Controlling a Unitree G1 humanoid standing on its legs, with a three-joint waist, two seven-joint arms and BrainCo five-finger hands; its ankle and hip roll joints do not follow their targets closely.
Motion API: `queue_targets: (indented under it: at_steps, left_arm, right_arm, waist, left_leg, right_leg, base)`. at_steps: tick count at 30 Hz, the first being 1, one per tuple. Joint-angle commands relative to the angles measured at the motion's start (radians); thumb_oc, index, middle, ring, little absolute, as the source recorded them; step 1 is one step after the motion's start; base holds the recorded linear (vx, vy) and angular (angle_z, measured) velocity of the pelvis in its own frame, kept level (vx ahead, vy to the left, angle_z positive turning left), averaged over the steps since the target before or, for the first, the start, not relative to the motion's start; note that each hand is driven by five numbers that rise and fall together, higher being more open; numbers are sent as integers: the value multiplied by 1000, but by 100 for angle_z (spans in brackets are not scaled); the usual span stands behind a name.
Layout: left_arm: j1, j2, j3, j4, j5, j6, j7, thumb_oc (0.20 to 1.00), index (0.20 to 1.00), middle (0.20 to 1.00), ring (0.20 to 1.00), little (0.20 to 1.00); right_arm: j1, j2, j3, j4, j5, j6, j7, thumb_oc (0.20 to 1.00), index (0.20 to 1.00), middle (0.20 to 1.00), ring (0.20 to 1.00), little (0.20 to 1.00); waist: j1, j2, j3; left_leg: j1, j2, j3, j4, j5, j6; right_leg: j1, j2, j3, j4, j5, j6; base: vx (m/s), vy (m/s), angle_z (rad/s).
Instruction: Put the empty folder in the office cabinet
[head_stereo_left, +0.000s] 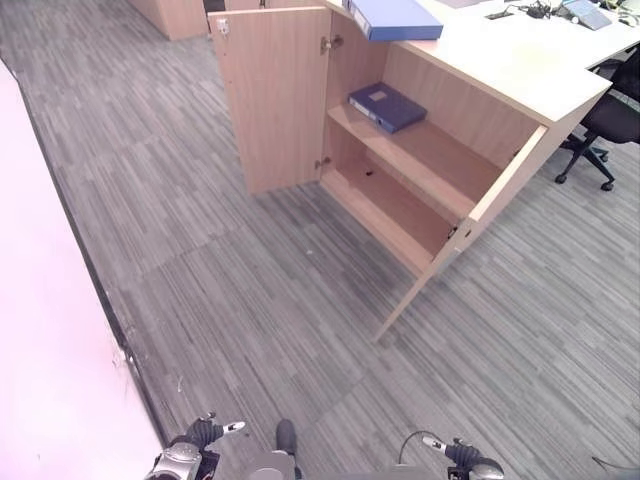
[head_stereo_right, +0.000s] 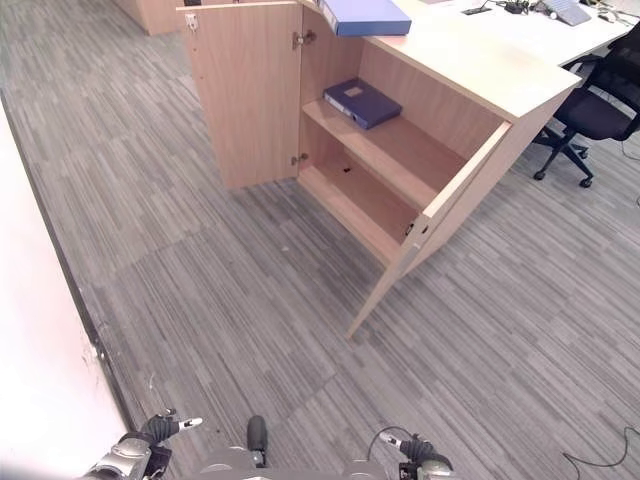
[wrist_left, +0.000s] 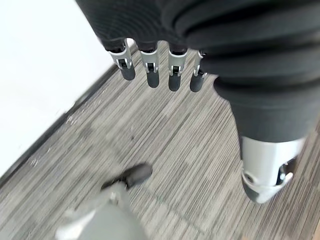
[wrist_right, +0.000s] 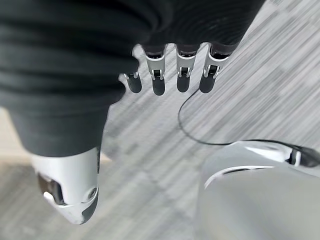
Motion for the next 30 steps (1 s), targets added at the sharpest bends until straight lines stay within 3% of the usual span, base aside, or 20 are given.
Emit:
queue_targets:
  at_steps: [1,2,3,5,9,11,13,17,19,21,23,24,25,27,30]
  left_arm:
    - [9,13,17,-5,18,-28,3,1000,1000,1000,1000,1000]
    - [-5,5,-3,3,35,-31,3,1000,1000,1000,1000,1000]
    - [-5,4,-3,4,35,-32,3,1000,1000,1000,1000,1000]
    - [-25,2,-13,13,52,-35,6,1000,1000,1000,1000,1000]
    - [-22,-2,-16,24,67,-37,10,1000,1000,1000,1000,1000]
    - [-17,-3,-16,26,72,-37,8,1000,1000,1000,1000,1000]
    - [-3,-15,-17,30,81,-41,6,1000,1000,1000,1000,1000]
    - [15,-29,-8,27,70,-42,2,1000,1000,1000,1000,1000]
    - [18,-35,-5,21,54,-47,-3,1000,1000,1000,1000,1000]
    - [14,-38,-7,1,35,-48,-2,1000,1000,1000,1000,1000]
    - [12,-39,-3,-9,21,-48,7,1000,1000,1000,1000,1000]
    - [12,-39,-3,-9,21,-48,7,1000,1000,1000,1000,1000]
    - [9,-44,5,-26,-11,-54,15,1000,1000,1000,1000,1000]
    - [13,-43,7,-33,-12,-53,17,1000,1000,1000,1000,1000]
    - [22,-51,3,-28,-18,-56,26,1000,1000,1000,1000,1000]
  right_arm:
    - [13,-48,-19,22,54,-13,-24,1000,1000,1000,1000,1000]
    - [31,-54,-40,36,69,-13,-27,1000,1000,1000,1000,1000]
    - [31,-54,-40,37,69,-13,-27,1000,1000,1000,1000,1000]
    - [65,-54,-68,59,89,-8,-25,1000,1000,1000,1000,1000]
    - [97,-56,-92,76,91,-3,-19,1000,1000,1000,1000,1000]
    - [105,-59,-95,78,88,-3,-19,1000,1000,1000,1000,1000]
    - [124,-70,-104,85,79,-4,-18,1000,1000,1000,1000,1000]
    - [125,-87,-107,94,74,-3,-18,1000,1000,1000,1000,1000]
    - [113,-102,-111,90,79,-11,-15,1000,1000,1000,1000,1000]
    - [84,-121,-108,83,87,-14,-25,1000,1000,1000,1000,1000]
    - [67,-134,-103,72,94,-19,-31,1000,1000,1000,1000,1000]
    - [66,-135,-103,72,94,-19,-31,1000,1000,1000,1000,1000]
    - [47,-155,-106,42,113,-19,-38,1000,1000,1000,1000,1000]
    - [42,-160,-105,30,116,-23,-39,1000,1000,1000,1000,1000]
    - [37,-163,-95,20,119,-27,-34,1000,1000,1000,1000,1000]
  waist:
    - [-31,-28,20]
    - [-72,-32,25]
    - [-75,-30,27]
    - [-114,-40,30]
    - [-153,-41,25]
    - [-158,-40,25]
    - [-177,-36,6]
    - [-181,-13,-1]
    - [-187,0,-4]
    - [-173,-14,18]
    - [-159,-28,36]
    - [-160,-27,36]
    - [-161,-30,36]
    - [-149,-25,36]
    - [-136,2,18]
  left_leg:
    - [-28,-20,14,16,11,-115]
    - [12,-43,-18,4,-16,-129]
    - [17,-41,-22,5,-21,-130]
    - [67,-48,-53,-2,-57,-148]
    - [136,-45,-74,-2,-97,-162]
    - [152,-46,-76,-3,-104,-163]
    - [202,-58,-83,3,-148,-166]
    - [221,-35,-83,57,-180,-184]
    - [178,-5,-45,208,-142,-240]
    - [84,18,-29,427,-52,-296]
    - [17,47,-22,584,14,-327]
    - [16,48,-23,586,12,-327]
    - [10,245,107,543,127,-319]
    - [14,263,106,504,135,-313]
    - [19,254,10,385,146,-312]
  right_leg:
    - [14,-1,-99,-331,45,-18]
    - [-20,3,-86,-477,64,-36]
    - [-9,5,-90,-484,63,-35]
    - [-40,-8,-57,-614,139,-16]
    - [-71,-35,-106,-653,209,-1]
    - [-67,-38,-120,-648,214,-2]
    - [-25,-32,-103,-667,207,-21]
    - [12,-16,-117,-680,198,-36]
    - [56,-1,-148,-700,173,-63]
    - [87,-6,-161,-706,154,-89]
    - [128,-1,-165,-727,136,-114]
    - [128,0,-165,-727,136,-114]
    - [174,-12,-169,-737,104,-112]
    - [178,-8,-148,-734,100,-107]
    - [184,4,-99,-730,81,-90]
  base:
    - [558,37,71]
    - [364,-19,74]
    - [463,-68,89]
    - [319,-82,84]
    - [324,-95,88]
    - [182,-59,38]
    - [362,-100,59]
    - [255,-102,25]
    - [123,-155,1]
    - [54,-167,2]
    - [62,-109,-24]
    - [237,12,-45]
    - [209,51,-35]
    - [192,52,-8]
    - [231,140,-47]
